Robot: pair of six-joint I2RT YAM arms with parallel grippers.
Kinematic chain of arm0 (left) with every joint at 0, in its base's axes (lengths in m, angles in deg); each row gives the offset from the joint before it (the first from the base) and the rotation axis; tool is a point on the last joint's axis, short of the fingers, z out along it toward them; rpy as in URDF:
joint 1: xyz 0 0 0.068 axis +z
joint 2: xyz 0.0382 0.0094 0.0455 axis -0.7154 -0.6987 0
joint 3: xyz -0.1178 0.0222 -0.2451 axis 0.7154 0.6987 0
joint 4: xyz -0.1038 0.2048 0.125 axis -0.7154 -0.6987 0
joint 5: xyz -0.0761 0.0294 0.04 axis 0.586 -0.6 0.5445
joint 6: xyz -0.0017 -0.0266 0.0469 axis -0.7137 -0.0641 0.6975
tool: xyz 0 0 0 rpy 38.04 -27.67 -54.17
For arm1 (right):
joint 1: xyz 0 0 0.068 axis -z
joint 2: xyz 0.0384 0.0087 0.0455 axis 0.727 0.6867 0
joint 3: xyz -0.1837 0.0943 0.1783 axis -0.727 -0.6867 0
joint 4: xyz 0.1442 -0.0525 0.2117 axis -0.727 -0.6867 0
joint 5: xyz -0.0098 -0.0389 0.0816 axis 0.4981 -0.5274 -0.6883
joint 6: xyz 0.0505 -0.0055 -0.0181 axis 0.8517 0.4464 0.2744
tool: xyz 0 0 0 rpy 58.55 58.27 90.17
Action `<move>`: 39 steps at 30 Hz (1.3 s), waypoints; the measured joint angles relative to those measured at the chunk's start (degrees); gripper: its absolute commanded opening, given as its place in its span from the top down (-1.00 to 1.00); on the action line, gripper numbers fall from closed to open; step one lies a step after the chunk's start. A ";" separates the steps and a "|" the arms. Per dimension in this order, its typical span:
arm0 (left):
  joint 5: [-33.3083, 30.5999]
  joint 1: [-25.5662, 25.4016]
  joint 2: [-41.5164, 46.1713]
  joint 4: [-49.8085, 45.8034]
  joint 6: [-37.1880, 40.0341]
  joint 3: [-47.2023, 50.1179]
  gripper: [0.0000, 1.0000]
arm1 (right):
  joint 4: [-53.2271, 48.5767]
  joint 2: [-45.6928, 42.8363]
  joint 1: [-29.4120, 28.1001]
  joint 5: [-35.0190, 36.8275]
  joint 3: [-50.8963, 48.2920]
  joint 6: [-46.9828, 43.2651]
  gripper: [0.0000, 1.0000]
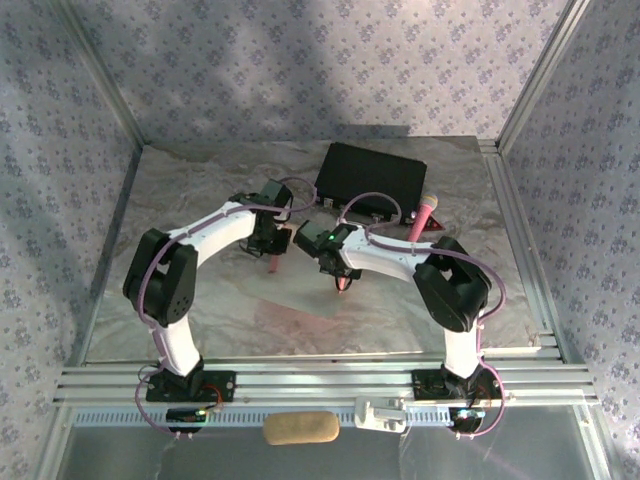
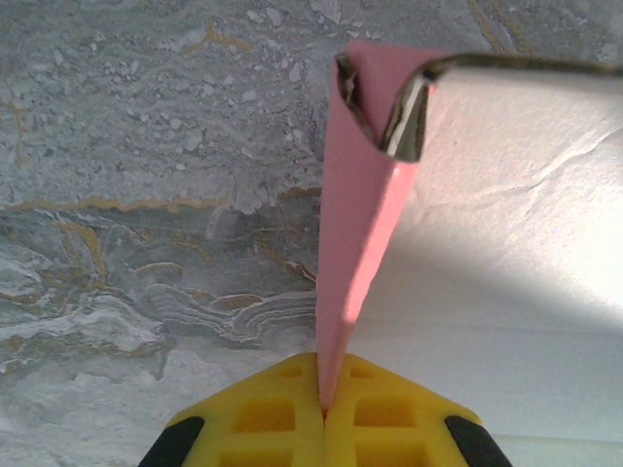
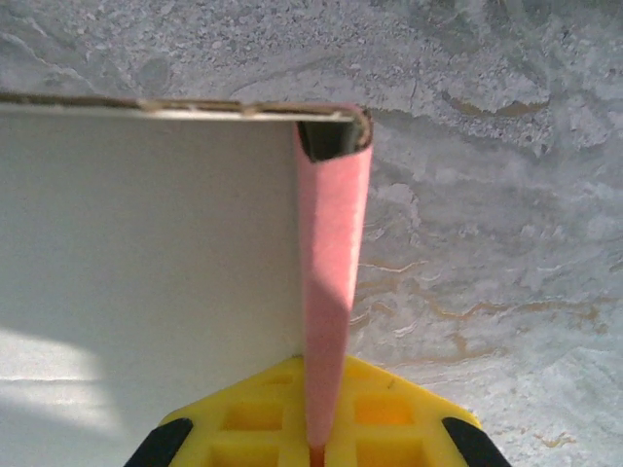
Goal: Fold the paper box
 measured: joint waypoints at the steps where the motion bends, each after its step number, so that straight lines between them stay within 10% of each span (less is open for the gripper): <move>1: -0.28 -0.24 0.52 0.48 -0.55 0.74 0.88 | -0.22 0.20 -0.24 0.76 0.00 -0.26 1.00; 22: -4.37 -0.76 4.90 12.07 -2.56 8.02 0.34 | 1.64 -0.96 -3.17 7.17 -2.40 -3.23 1.00; 39: 3.32 2.78 5.33 18.80 -1.79 11.47 0.35 | 3.74 -3.21 -3.87 7.48 -4.35 -3.76 1.00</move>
